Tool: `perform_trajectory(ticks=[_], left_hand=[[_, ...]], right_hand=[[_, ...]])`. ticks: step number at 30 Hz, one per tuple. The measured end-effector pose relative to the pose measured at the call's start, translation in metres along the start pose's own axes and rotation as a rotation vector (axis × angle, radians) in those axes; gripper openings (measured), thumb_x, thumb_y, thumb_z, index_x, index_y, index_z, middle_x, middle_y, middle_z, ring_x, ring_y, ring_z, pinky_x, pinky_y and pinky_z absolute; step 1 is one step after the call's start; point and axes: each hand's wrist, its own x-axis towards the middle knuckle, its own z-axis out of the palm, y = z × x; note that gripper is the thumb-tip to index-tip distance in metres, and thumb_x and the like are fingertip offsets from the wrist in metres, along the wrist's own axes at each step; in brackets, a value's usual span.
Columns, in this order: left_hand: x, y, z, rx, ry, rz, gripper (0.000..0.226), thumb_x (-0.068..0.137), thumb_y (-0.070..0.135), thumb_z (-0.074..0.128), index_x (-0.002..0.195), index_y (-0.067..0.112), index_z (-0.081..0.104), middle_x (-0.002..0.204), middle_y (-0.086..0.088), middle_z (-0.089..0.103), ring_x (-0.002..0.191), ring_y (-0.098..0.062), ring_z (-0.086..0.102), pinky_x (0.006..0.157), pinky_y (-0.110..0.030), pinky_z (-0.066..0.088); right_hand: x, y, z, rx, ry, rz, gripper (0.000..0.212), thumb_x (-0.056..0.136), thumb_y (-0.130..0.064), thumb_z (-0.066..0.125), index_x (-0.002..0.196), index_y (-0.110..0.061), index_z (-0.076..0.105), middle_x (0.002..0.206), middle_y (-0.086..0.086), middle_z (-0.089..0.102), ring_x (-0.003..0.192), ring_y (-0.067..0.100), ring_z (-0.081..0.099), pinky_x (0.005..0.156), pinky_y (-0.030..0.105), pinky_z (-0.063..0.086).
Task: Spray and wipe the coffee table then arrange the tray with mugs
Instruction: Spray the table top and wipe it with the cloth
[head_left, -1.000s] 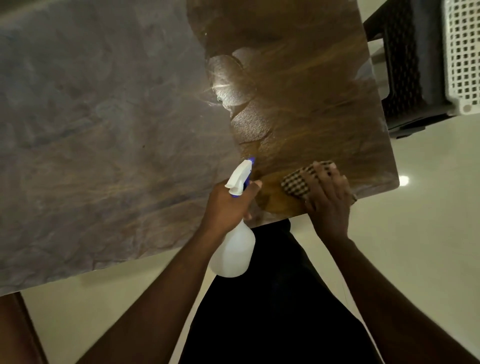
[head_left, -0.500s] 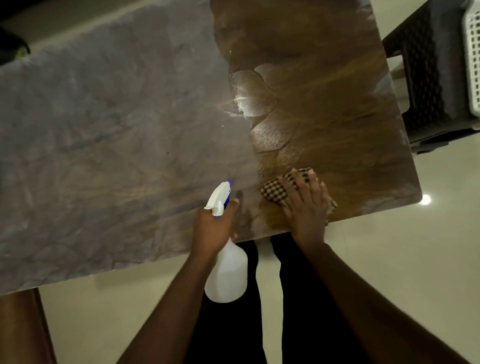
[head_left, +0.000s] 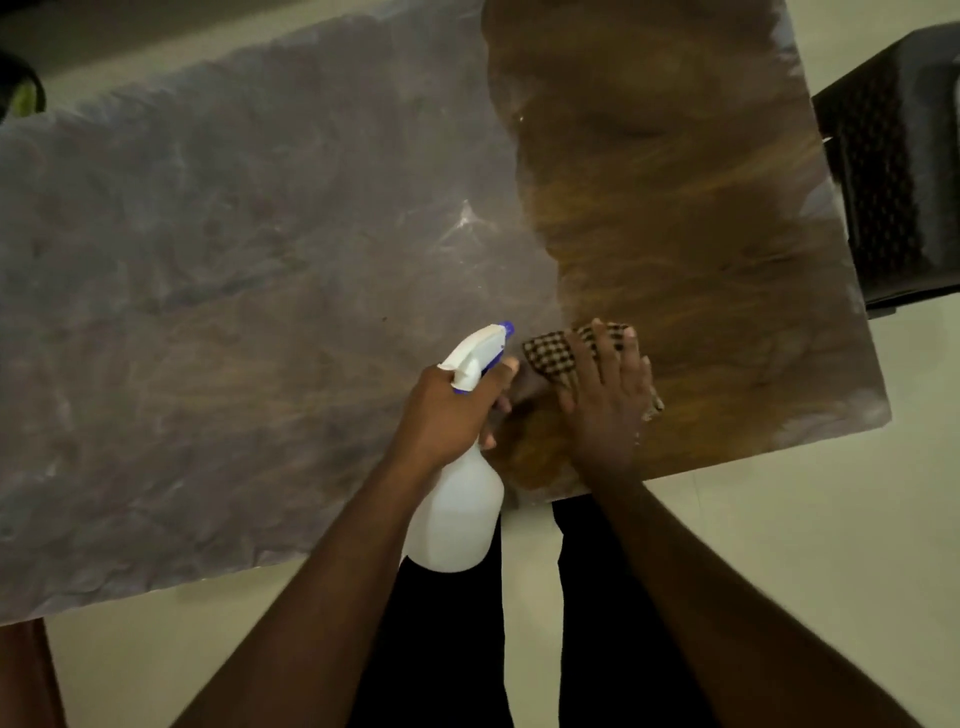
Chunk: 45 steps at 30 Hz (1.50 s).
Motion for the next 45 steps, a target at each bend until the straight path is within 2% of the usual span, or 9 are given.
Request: perform_trajectory(ticks=[3, 8, 15, 22, 26, 30, 37, 40, 45], left_hand=[[0.009, 0.002, -0.008, 0.014, 0.046, 0.011, 0.005, 0.086, 0.035, 0.067, 0.083, 0.036, 0.064, 0.062, -0.009, 0.064, 0.039, -0.016, 0.052, 0.056, -0.031, 0.048], [0.023, 0.003, -0.034, -0.021, -0.001, -0.003, 0.005, 0.086, 0.037, 0.068, 0.084, 0.035, 0.064, 0.063, -0.012, 0.062, 0.040, -0.018, 0.051, 0.058, -0.031, 0.047], [0.043, 0.001, -0.062, -0.043, -0.062, -0.025, 0.020, 0.085, 0.043, 0.067, 0.098, 0.029, 0.064, 0.071, -0.005, 0.069, 0.043, -0.020, 0.052, 0.054, -0.029, 0.045], [0.054, 0.019, -0.089, -0.134, -0.032, 0.050, 0.022, 0.089, 0.035, 0.064, 0.111, 0.037, 0.065, 0.082, -0.001, 0.071, 0.047, -0.011, 0.052, 0.060, -0.025, 0.047], [0.065, 0.034, -0.103, -0.141, -0.030, 0.063, 0.017, 0.086, 0.040, 0.066, 0.070, 0.044, 0.066, 0.081, -0.015, 0.073, 0.043, -0.021, 0.050, 0.057, -0.032, 0.048], [0.089, 0.045, -0.109, -0.173, 0.035, 0.072, 0.005, 0.075, 0.049, 0.067, 0.070, 0.046, 0.067, 0.073, -0.016, 0.072, 0.046, -0.024, 0.054, 0.057, -0.034, 0.048], [0.120, 0.068, -0.115, -0.131, 0.156, 0.103, 0.002, 0.077, 0.037, 0.067, 0.078, 0.036, 0.065, 0.060, 0.002, 0.065, 0.045, -0.014, 0.056, 0.059, -0.033, 0.050], [0.128, 0.081, -0.116, -0.121, 0.055, 0.069, 0.018, 0.087, 0.036, 0.066, 0.105, 0.040, 0.066, 0.070, -0.004, 0.071, 0.041, -0.019, 0.054, 0.053, -0.029, 0.047], [0.150, 0.098, -0.106, -0.118, 0.129, 0.067, 0.022, 0.087, 0.032, 0.066, 0.066, 0.034, 0.060, 0.060, -0.012, 0.062, 0.039, -0.023, 0.051, 0.054, -0.033, 0.045]], right_hand=[[-0.005, -0.072, 0.016, 0.150, -0.060, -0.106, 0.051, 0.086, -0.035, 0.040, 0.134, -0.018, 0.042, 0.143, 0.014, 0.046, 0.138, 0.035, 0.031, 0.111, 0.054, 0.026], [-0.032, -0.042, 0.018, 0.070, -0.167, -0.647, 0.045, 0.086, -0.027, 0.056, 0.130, -0.020, 0.048, 0.139, 0.009, 0.050, 0.135, 0.031, 0.033, 0.110, 0.053, 0.025], [0.063, -0.077, 0.022, -0.003, 0.041, 0.176, 0.054, 0.089, -0.040, 0.037, 0.140, -0.022, 0.040, 0.151, 0.008, 0.035, 0.142, 0.035, 0.022, 0.112, 0.053, 0.021], [0.031, -0.090, 0.024, -0.046, -0.175, -0.695, 0.060, 0.088, -0.036, 0.054, 0.142, -0.025, 0.032, 0.148, 0.008, 0.040, 0.140, 0.030, 0.027, 0.110, 0.055, 0.027], [0.071, -0.057, 0.012, -0.066, -0.112, -0.214, 0.064, 0.084, -0.027, 0.062, 0.142, -0.028, 0.035, 0.150, 0.005, 0.036, 0.141, 0.029, 0.024, 0.114, 0.049, 0.021], [0.141, -0.125, 0.028, 0.009, 0.044, 0.169, 0.049, 0.085, -0.037, 0.041, 0.129, -0.017, 0.053, 0.139, 0.011, 0.051, 0.134, 0.036, 0.036, 0.106, 0.051, 0.035], [0.100, -0.127, 0.026, -0.019, -0.092, -0.652, 0.052, 0.089, -0.037, 0.051, 0.137, -0.023, 0.037, 0.144, 0.007, 0.045, 0.138, 0.027, 0.028, 0.109, 0.049, 0.022], [0.140, -0.080, 0.021, -0.060, -0.076, -0.353, 0.057, 0.083, -0.030, 0.057, 0.138, -0.027, 0.041, 0.146, 0.007, 0.044, 0.140, 0.026, 0.023, 0.112, 0.047, 0.018], [0.209, -0.141, 0.036, -0.019, 0.032, 0.003, 0.053, 0.085, -0.037, 0.044, 0.136, -0.023, 0.046, 0.146, 0.007, 0.043, 0.139, 0.032, 0.028, 0.113, 0.046, 0.015]])
